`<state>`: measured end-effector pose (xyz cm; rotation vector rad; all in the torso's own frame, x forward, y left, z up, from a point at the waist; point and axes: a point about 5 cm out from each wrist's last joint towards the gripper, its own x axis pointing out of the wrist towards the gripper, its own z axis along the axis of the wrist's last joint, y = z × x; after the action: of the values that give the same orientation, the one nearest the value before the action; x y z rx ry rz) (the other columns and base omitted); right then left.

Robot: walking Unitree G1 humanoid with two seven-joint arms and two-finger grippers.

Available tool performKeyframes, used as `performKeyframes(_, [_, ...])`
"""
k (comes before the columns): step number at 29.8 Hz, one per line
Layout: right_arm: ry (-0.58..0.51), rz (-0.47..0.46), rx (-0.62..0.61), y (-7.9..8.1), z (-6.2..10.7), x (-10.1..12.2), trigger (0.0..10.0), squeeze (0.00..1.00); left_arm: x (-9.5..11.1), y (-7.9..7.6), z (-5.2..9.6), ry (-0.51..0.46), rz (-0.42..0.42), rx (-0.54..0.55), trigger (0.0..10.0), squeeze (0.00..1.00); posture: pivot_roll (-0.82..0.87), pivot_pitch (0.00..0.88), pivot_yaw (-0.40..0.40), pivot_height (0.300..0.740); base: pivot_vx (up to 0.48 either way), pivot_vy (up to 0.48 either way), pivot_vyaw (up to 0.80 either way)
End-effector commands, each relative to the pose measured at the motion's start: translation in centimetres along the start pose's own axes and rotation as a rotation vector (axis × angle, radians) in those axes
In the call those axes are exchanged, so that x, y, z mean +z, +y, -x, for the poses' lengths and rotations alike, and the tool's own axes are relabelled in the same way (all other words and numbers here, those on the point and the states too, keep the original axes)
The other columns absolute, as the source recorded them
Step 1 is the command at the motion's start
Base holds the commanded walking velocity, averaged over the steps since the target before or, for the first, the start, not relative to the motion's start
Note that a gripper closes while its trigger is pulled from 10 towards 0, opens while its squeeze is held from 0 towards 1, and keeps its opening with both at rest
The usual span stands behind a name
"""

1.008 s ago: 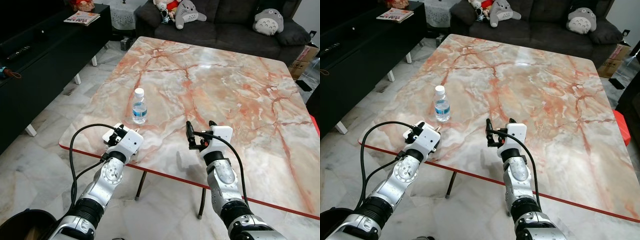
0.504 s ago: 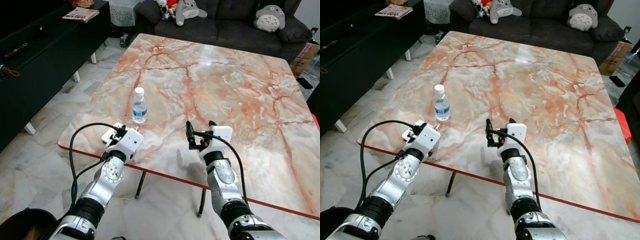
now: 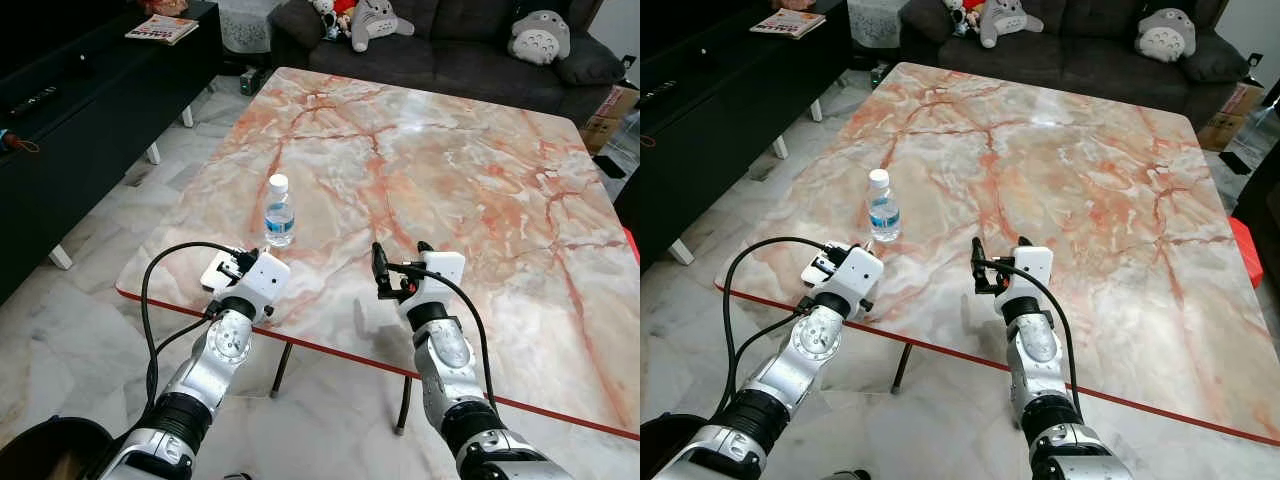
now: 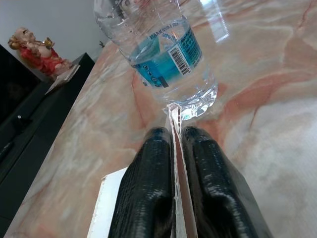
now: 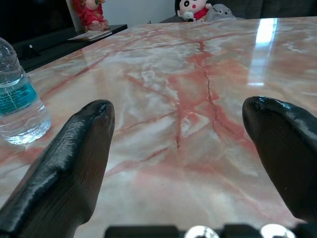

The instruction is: Picking trash to rubbish bin

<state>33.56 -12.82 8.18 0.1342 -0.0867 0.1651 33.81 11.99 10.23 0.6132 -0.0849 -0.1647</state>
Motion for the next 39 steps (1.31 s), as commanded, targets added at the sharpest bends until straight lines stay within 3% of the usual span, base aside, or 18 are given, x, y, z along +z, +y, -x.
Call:
performKeyframes(1, [0.015,0.0,-0.007,-0.3,0.2,-0.2,10.0,0.0,0.6,-0.2,-0.2,-0.017,-0.017,-0.003,0.0,0.0,0.12,0.076,-0.112,0.74,0.0,0.0,0.0])
performKeyframes(14, [0.019,-0.003,0.002,-0.2,0.1,-0.3,10.0,0.0,0.7,0.4,-0.3,-0.002,-0.046,0.081,0.0,0.0,0.13,0.075,-0.119,0.74,0.0,0.0,0.0])
performKeyframes(15, [0.019,-0.003,0.002,-0.2,0.2,-0.3,10.0,0.0,0.7,0.6,-0.3,-0.003,-0.048,0.096,0.5,0.0,0.13,0.075,-0.119,0.74,0.0,0.0,0.0])
performKeyframes(16, [0.019,-0.005,0.002,-0.1,0.2,-0.3,10.0,0.0,0.9,0.9,-0.3,-0.022,-0.071,0.126,10.0,0.0,0.13,0.077,-0.119,0.74,0.0,0.0,0.0])
performKeyframes(21, [0.014,-0.006,0.003,-0.1,0.1,-0.2,10.0,0.0,1.3,1.8,-0.5,-0.028,-0.096,0.208,10.0,0.0,0.12,0.079,-0.121,0.74,0.0,0.0,0.0])
performKeyframes(29, [-0.018,-0.005,-0.007,-0.3,-0.1,0.3,10.0,0.0,3.2,3.0,-0.5,-0.161,-0.084,0.294,10.0,0.0,0.12,0.086,-0.122,0.74,0.0,0.0,0.0])
performKeyframes(32, [-0.06,0.002,-0.015,-0.5,-0.4,1.2,10.0,0.0,4.1,3.1,-0.5,-0.23,-0.061,0.291,10.0,0.0,0.12,0.087,-0.123,0.74,0.0,0.0,0.0])
performKeyframes(36, [-0.168,0.008,-0.026,-0.9,-1.2,3.5,10.0,0.0,5.2,3.3,-0.5,-0.304,0.037,0.299,10.0,0.0,0.12,0.087,-0.125,0.74,0.0,0.0,0.0])
performKeyframes(39, [-0.186,0.014,-0.029,-1.1,-1.3,4.0,10.0,0.0,5.6,3.2,-0.5,-0.323,0.045,0.302,10.0,0.0,0.12,0.086,-0.127,0.74,0.0,0.0,0.0])
